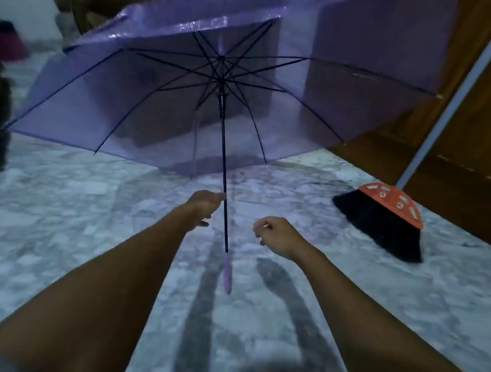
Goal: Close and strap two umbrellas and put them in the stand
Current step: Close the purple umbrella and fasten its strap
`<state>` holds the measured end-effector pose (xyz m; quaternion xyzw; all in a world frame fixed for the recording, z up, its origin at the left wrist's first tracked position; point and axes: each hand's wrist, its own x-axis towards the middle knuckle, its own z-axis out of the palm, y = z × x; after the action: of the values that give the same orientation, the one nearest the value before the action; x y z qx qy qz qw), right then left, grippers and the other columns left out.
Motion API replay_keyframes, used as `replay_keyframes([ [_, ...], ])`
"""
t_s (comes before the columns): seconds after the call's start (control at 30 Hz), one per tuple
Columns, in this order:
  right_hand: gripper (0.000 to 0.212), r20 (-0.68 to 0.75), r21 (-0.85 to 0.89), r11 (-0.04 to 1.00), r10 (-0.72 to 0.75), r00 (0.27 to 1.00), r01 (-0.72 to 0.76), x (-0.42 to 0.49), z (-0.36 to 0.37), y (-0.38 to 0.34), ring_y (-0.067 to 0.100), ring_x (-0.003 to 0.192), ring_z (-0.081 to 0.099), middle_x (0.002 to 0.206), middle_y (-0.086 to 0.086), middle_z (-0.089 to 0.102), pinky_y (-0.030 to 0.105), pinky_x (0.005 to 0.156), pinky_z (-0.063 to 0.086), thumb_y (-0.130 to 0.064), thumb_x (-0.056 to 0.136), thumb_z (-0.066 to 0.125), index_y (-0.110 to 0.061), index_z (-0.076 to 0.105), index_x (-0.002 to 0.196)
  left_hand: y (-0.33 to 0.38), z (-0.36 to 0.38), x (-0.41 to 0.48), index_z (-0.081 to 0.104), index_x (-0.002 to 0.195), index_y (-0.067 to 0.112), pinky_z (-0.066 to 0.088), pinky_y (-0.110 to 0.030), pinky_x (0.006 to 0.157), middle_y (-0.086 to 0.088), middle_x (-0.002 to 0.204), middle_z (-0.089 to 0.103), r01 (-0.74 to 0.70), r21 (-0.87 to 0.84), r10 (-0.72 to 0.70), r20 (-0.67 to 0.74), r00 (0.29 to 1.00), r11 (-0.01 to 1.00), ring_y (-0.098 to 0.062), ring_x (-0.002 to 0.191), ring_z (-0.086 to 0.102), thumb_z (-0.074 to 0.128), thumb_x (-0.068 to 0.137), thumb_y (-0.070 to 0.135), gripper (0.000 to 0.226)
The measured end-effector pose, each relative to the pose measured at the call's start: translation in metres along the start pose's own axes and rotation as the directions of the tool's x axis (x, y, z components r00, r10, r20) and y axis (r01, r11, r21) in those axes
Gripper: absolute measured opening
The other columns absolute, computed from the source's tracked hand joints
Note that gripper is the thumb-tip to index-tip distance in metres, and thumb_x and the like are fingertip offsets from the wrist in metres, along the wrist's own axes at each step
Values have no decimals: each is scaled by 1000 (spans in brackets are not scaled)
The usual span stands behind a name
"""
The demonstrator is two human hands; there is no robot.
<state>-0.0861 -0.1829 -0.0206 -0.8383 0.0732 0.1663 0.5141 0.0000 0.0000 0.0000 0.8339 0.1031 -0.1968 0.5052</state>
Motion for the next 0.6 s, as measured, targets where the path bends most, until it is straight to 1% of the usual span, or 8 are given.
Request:
replay_keyframes([
  [0.1, 13, -23, 6, 1000, -28, 999, 29, 18, 1, 7, 30, 105, 57, 121, 7, 55, 34, 80, 40, -24, 103, 51, -15, 59, 106, 1, 7, 27, 29, 150, 7, 40, -40, 101, -13, 153, 35, -72, -54, 68, -75, 995, 996, -32, 133, 41, 53, 98, 38, 65],
  [0.23, 18, -36, 20, 1000, -14, 999, 15, 35, 3, 0, 27, 107, 60, 114, 4, 57, 34, 82, 43, -29, 101, 52, -18, 60, 113, 5, 16, 52, 25, 152, 10, 37, -40, 105, -11, 154, 33, -80, -163, 67, -82, 994, 983, -30, 136, 39, 55, 97, 35, 67],
  [0.3, 23, -49, 29, 999, -13, 999, 14, 40, 2, -1, 24, 97, 60, 110, 3, 56, 34, 80, 44, -30, 101, 52, -17, 60, 118, 9, 17, 57, 31, 149, 14, 41, -42, 99, -9, 145, 46, -48, -187, 46, -17, 999, 981, -28, 126, 49, 55, 96, 38, 63],
  [0.37, 25, -62, 24, 1000, -9, 998, 11, 43, 2, -1, 19, 82, 56, 109, 3, 56, 30, 73, 43, -29, 101, 52, -15, 60, 120, 15, 18, 60, 45, 139, 15, 46, -40, 92, -8, 118, 62, -45, -209, 54, 40, 998, 977, -27, 103, 60, 53, 97, 38, 48],
  [0.47, 34, -77, 12, 1000, 9, 997, -9, 45, 7, 1, 14, 72, 52, 114, 5, 56, 29, 71, 41, -32, 101, 51, -15, 53, 130, 27, 22, 54, 52, 119, 14, 51, -38, 86, -7, 85, 63, -101, -193, 116, 66, 991, 976, -27, 77, 64, 46, 101, 34, 27],
  [0.5, 38, -82, 14, 1000, 17, 997, -16, 44, 9, -1, 14, 76, 54, 118, 6, 55, 30, 74, 41, -35, 101, 50, -16, 50, 134, 31, 23, 50, 52, 115, 14, 52, -39, 85, -8, 81, 62, -127, -193, 145, 82, 986, 973, -27, 73, 65, 43, 102, 32, 23],
  [0.57, 43, -103, 13, 1000, 15, 995, -13, 42, 12, -5, 21, 96, 59, 125, 6, 54, 31, 81, 40, -41, 102, 47, -18, 45, 138, 41, 26, 38, 52, 107, 12, 54, -40, 84, -9, 79, 65, -175, -217, 204, 116, 972, 960, -26, 68, 67, 41, 103, 27, 19],
  [0.6, 41, -110, 19, 1000, 5, 994, -3, 39, 12, -8, 23, 99, 59, 121, 5, 55, 31, 82, 40, -42, 103, 44, -18, 45, 136, 47, 28, 32, 52, 103, 12, 54, -39, 83, -8, 80, 66, -199, -230, 232, 126, 964, 953, -25, 68, 68, 41, 103, 25, 18],
])
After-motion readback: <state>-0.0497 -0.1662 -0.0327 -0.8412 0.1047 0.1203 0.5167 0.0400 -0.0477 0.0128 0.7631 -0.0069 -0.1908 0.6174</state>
